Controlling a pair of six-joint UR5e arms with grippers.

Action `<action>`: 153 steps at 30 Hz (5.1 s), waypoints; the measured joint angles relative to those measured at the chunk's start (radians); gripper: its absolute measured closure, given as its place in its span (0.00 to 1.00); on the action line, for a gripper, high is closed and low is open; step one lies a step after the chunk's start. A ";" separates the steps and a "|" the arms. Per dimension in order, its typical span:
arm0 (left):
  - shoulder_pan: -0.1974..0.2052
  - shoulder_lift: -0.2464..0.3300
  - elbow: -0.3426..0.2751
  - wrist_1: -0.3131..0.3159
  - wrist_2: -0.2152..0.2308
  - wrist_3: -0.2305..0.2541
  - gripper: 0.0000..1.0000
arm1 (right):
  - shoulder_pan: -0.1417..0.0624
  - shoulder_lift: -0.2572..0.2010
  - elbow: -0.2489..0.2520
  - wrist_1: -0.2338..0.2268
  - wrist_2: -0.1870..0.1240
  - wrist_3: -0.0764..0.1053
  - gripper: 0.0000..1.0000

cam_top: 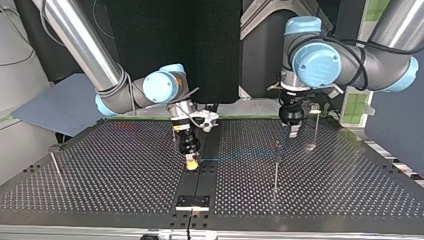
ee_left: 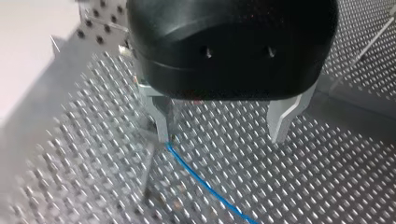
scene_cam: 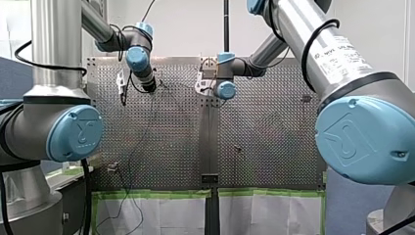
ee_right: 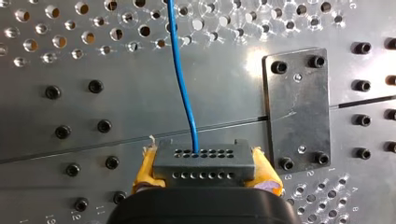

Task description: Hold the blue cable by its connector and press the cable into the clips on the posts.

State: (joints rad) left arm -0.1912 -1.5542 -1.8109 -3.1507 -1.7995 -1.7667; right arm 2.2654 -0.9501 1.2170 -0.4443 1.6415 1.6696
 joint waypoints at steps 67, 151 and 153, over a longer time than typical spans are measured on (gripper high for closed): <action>-0.124 0.011 0.004 0.208 -0.034 0.120 0.00 | 0.013 0.000 0.000 0.011 -0.002 0.001 1.00; -0.153 -0.296 0.259 0.287 -0.194 0.150 1.00 | 0.004 0.001 0.000 0.010 -0.002 -0.002 1.00; -0.153 -0.296 0.259 0.288 -0.195 0.150 0.96 | 0.004 0.001 0.000 0.010 -0.002 -0.002 1.00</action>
State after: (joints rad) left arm -0.3439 -1.8502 -1.5519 -2.8630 -1.9942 -1.6168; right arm 2.2696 -0.9491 1.2172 -0.4343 1.6399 1.6676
